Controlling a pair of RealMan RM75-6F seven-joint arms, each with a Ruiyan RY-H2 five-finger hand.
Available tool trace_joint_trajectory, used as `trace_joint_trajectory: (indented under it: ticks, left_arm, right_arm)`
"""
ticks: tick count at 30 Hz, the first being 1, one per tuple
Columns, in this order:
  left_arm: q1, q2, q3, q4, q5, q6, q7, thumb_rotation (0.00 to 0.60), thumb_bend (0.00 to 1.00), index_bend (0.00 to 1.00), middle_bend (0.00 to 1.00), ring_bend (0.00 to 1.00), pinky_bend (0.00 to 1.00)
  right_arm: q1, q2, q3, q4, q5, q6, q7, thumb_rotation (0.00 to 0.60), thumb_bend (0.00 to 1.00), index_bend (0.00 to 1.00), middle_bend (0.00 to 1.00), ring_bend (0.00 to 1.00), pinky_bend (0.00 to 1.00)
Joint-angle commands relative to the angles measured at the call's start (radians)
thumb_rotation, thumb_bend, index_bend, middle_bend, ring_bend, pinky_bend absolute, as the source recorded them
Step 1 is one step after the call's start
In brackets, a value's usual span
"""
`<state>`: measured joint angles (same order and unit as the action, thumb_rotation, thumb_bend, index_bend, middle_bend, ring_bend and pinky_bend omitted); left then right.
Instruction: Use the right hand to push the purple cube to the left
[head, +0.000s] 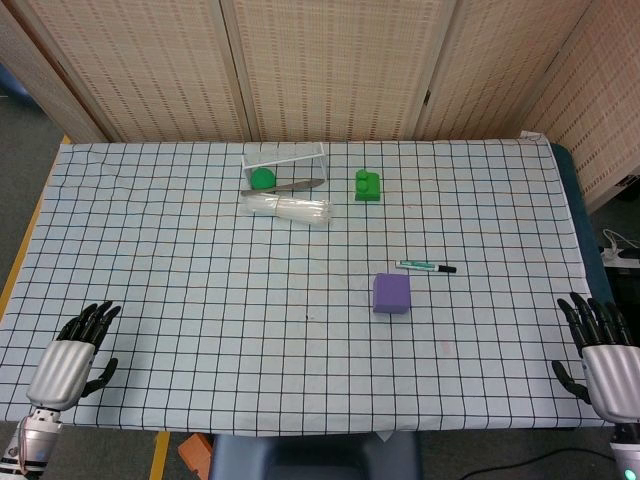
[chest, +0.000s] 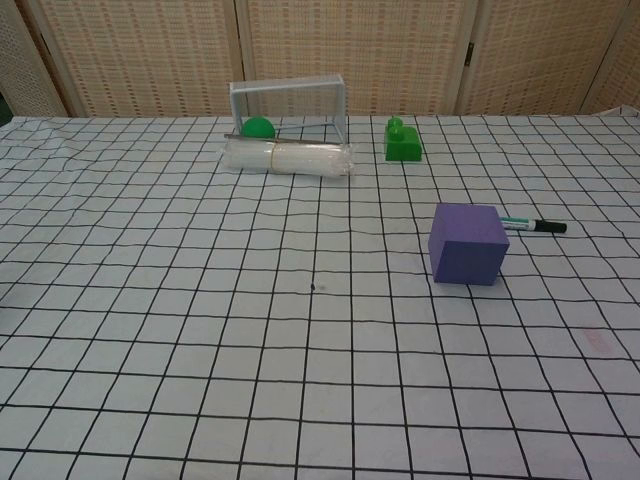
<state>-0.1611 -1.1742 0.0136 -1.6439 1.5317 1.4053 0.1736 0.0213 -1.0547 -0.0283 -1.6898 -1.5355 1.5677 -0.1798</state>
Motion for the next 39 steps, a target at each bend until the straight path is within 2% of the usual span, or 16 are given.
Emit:
trace_joint_trajectory:
  ticks: [1, 7, 12, 18, 20, 24, 29, 32, 39]
  left_arm:
    - [0.0, 0.0, 0.0, -0.001, -0.005, -0.004, -0.001, 0.6, 0.41, 0.0, 0.0, 0.0, 0.17]
    - [-0.004, 0.006, -0.003, -0.004, -0.006, -0.013, -0.024, 0.6, 0.41, 0.0, 0.0, 0.0, 0.17]
    - [-0.014, 0.011, 0.0, 0.004, -0.004, -0.037, -0.056, 0.6, 0.41, 0.0, 0.0, 0.0, 0.17]
    - [-0.022, 0.023, 0.001, 0.008, -0.005, -0.052, -0.103, 0.6, 0.41, 0.0, 0.0, 0.0, 0.18]
    - [-0.023, 0.028, 0.0, 0.01, -0.006, -0.053, -0.114, 0.6, 0.41, 0.0, 0.0, 0.0, 0.17]
    - [-0.024, 0.036, -0.002, 0.012, -0.005, -0.054, -0.137, 0.6, 0.41, 0.0, 0.0, 0.0, 0.18]
    - [-0.026, 0.038, -0.001, 0.014, -0.006, -0.059, -0.146, 0.6, 0.41, 0.0, 0.0, 0.0, 0.17]
    - [-0.032, 0.043, 0.003, 0.017, -0.005, -0.075, -0.165, 0.6, 0.41, 0.0, 0.0, 0.0, 0.17]
    - [-0.039, 0.047, 0.005, 0.024, -0.005, -0.089, -0.189, 0.6, 0.41, 0.0, 0.0, 0.0, 0.18]
  right_arm:
    - [0.01, -0.022, 0.017, 0.006, 0.022, -0.023, 0.013, 0.6, 0.19, 0.0, 0.0, 0.0, 0.0]
    - [0.121, -0.074, 0.089, 0.006, 0.121, -0.197, -0.056, 0.6, 0.19, 0.01, 0.0, 0.0, 0.0]
    - [0.264, -0.136, 0.203, -0.002, 0.349, -0.391, -0.173, 0.6, 0.21, 0.11, 0.13, 0.0, 0.0]
    - [0.428, -0.262, 0.29, 0.097, 0.604, -0.503, -0.367, 0.6, 0.26, 0.28, 0.24, 0.0, 0.0]
    - [0.475, -0.307, 0.304, 0.142, 0.669, -0.52, -0.425, 0.6, 0.26, 0.32, 0.28, 0.01, 0.0]
    - [0.562, -0.4, 0.32, 0.242, 0.774, -0.544, -0.514, 0.6, 0.26, 0.32, 0.28, 0.01, 0.0]
    - [0.601, -0.452, 0.327, 0.295, 0.813, -0.557, -0.539, 0.6, 0.26, 0.32, 0.28, 0.02, 0.0]
    - [0.682, -0.579, 0.348, 0.444, 0.903, -0.591, -0.578, 0.6, 0.26, 0.33, 0.28, 0.02, 0.0]
    - [0.768, -0.692, 0.34, 0.593, 0.962, -0.608, -0.652, 0.6, 0.26, 0.37, 0.3, 0.03, 0.0]
